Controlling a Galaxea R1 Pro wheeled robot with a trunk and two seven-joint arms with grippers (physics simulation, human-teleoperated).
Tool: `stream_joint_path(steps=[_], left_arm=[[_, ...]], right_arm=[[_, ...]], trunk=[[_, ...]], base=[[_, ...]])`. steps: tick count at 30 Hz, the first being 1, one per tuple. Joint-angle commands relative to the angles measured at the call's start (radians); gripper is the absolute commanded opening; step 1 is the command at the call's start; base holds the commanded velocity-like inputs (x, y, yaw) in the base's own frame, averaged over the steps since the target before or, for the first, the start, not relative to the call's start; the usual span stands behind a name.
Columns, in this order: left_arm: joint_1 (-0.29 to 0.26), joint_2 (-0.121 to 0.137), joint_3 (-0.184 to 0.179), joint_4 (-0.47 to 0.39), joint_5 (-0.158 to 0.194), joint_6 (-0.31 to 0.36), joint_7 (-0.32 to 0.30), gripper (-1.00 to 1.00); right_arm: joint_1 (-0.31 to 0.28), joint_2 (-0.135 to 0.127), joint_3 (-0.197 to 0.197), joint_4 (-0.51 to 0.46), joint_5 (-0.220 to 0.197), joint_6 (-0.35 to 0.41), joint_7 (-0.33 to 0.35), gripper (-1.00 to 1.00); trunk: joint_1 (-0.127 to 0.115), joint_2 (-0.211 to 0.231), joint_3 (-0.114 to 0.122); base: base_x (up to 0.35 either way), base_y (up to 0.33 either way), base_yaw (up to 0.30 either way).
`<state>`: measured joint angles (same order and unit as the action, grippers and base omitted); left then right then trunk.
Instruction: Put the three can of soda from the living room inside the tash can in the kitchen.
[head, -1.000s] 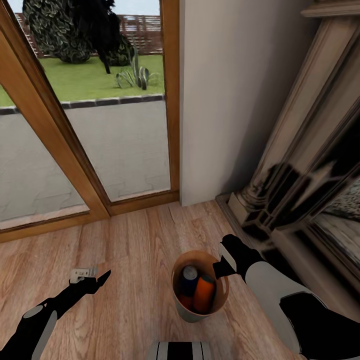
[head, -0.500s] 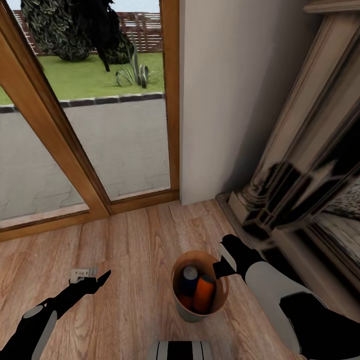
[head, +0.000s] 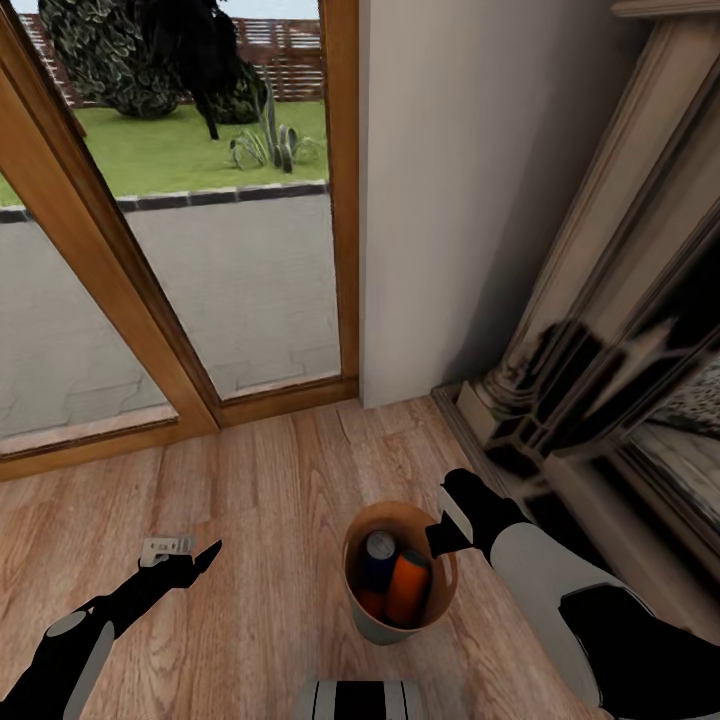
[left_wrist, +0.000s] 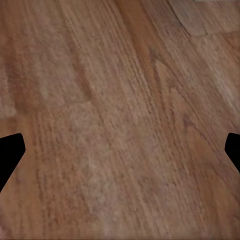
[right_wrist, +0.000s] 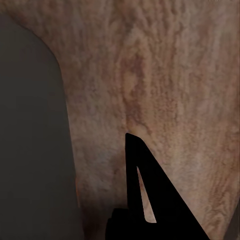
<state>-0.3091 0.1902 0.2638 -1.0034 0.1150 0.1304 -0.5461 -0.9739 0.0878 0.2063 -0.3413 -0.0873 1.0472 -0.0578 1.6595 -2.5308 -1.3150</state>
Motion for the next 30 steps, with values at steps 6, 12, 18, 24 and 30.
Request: stream_joint_path(steps=[6, 12, 18, 24, 30], left_arm=[[0.0, 0.0, 0.0, 0.0, 0.0, 0.0, 0.0, 1.0], [0.0, 0.0, 0.0, 0.0, 0.0, 0.0, 0.0, 1.0], [-0.001, 0.0, 0.0, 0.025, 0.003, 0.0, 0.0, 1.0], [-0.001, 0.0, 0.0, 0.027, 0.003, 0.0, 0.0, 1.0], [-0.001, 0.0, 0.0, 0.028, 0.003, 0.0, 0.0, 1.0]], right_arm=[[0.0, 0.0, 0.001, 0.001, -0.025, 0.0, 0.001, -1.0], [0.0, 0.001, 0.031, 0.001, -0.026, 0.0, 0.001, -1.0], [0.0, 0.0, 0.043, 0.001, -0.026, 0.0, 0.001, 1.0], [0.0, 0.001, 0.044, 0.001, -0.026, 0.0, 0.001, 1.0], [0.0, 0.001, 0.044, 0.001, -0.026, 0.0, 0.001, 1.0]], trunk=[[0.0, 0.0, 0.0], [0.0, 0.0, 0.0], [0.0, 0.0, 0.0], [0.0, 0.0, 0.0], [0.0, 0.0, 0.0]], base=[[0.0, 0.0, 0.0], [0.0, 0.0, 0.0], [0.0, 0.0, 0.0], [0.0, 0.0, 0.0], [0.0, 0.0, 0.0]])
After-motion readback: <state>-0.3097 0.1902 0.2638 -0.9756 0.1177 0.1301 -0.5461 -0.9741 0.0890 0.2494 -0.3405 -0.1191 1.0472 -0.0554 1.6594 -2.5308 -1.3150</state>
